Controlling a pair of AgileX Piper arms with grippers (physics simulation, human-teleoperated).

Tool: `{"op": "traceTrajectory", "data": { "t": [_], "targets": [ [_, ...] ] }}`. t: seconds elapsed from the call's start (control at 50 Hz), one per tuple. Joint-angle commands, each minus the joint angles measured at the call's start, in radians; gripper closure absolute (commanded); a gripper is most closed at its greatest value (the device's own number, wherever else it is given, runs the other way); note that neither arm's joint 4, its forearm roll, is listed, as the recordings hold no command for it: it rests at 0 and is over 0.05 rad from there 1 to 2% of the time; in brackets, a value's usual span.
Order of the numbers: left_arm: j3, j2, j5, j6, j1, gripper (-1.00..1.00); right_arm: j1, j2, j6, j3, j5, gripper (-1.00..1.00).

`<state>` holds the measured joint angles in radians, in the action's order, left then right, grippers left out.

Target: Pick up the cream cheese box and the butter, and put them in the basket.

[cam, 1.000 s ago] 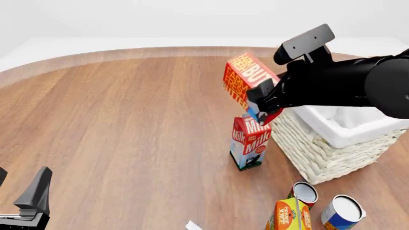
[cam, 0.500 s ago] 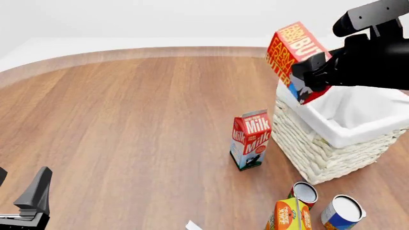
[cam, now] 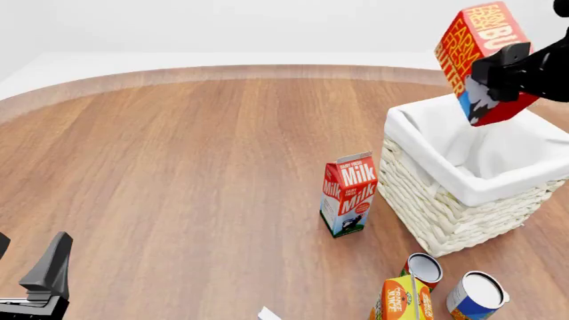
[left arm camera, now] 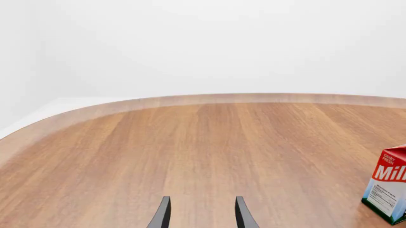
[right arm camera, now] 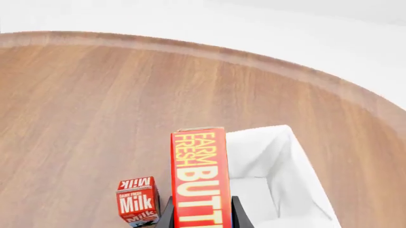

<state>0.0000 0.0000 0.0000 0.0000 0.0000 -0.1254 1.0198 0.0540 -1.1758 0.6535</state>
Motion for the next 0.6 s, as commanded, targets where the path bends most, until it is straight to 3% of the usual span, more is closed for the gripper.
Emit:
{"op": "traceTrajectory", "data": {
  "t": [0.02,0.08,0.16,0.26,0.28,0.32,0.44,0.6],
  "targets": [
    [0.0,0.0,0.0,0.0,0.0,-1.0,0.064,-0.009,-0.119,-0.022,-0.013,1.0],
    [0.0,0.0,0.0,0.0,0.0,-1.0,0.072,-0.01,-0.125,-0.006,-0.026,1.0],
    [0.0,0.0,0.0,0.0,0.0,-1.0,0.085,-0.008,-0.179,0.01,-0.044,1.0],
    [0.0,0.0,0.0,0.0,0.0,-1.0,0.085,-0.008,-0.179,0.01,-0.044,1.0],
    [0.0,0.0,0.0,0.0,0.0,-1.0,0.102,-0.007,-0.236,0.027,-0.059,1.0],
    [0.0,0.0,0.0,0.0,0.0,-1.0,0.111,-0.007,-0.23,0.034,-0.068,1.0],
    [0.0,0.0,0.0,0.0,0.0,-1.0,0.091,0.006,-0.316,0.063,-0.075,1.0],
    [0.0,0.0,0.0,0.0,0.0,-1.0,0.092,0.022,-0.352,0.063,-0.05,1.0]
  ]
}}
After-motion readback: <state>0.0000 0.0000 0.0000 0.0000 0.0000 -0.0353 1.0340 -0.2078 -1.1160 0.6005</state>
